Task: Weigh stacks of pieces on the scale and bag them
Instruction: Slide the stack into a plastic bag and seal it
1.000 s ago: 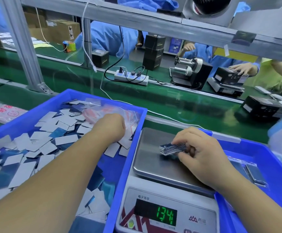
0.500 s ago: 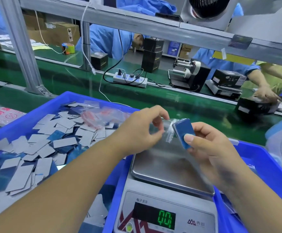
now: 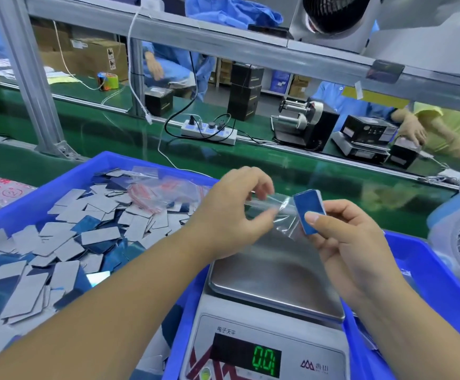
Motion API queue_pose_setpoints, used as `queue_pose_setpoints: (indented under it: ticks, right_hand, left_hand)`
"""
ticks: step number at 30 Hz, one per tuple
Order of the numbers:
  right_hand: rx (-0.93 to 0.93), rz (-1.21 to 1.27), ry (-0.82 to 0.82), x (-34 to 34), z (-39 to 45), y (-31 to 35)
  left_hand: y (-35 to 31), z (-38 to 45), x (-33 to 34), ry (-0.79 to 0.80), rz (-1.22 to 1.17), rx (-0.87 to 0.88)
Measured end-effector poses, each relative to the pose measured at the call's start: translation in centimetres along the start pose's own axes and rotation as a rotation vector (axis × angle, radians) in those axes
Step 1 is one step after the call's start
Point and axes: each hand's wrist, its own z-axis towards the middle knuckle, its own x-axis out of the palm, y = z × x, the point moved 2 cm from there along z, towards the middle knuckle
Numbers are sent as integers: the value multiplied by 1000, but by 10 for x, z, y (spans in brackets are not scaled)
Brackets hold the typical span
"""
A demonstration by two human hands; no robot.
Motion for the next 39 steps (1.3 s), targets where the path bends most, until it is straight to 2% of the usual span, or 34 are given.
queue_pose_setpoints:
  ticks: [2, 5, 7, 12, 15, 19, 26, 31, 35, 39]
  right_hand:
    - [-43, 58, -46, -2, 1, 3]
    - [-83, 143, -48, -3, 0, 6]
    - [-96, 154, -11, -2, -1, 5]
    - [-86, 118, 75, 5, -5, -2]
    - [-83, 78, 108, 7, -7, -4]
    - [-84, -34, 105, 9, -9, -3]
    - [-104, -73, 71, 8, -10, -1]
    - [-116, -123, 69, 7, -9, 0]
    - [-114, -152, 72, 6, -8, -1]
    - [-119, -279, 54, 3, -7, 4]
  left_hand:
    - [1, 1, -4, -25, -131, -76]
    - [-2, -5, 5, 308, -201, -243]
    - [-2, -10, 15, 406, -171, -302]
    - [3, -5, 24, 208, -454, -410]
    - [6, -5, 26, 199, -585, -448]
    - [8, -6, 25, 213, -645, -489]
    - [12, -8, 24, 319, -564, -539]
    - [15, -7, 25, 321, -557, -528]
    - [17, -4, 22, 279, -479, -536]
    - [22, -1, 15, 139, -467, -570]
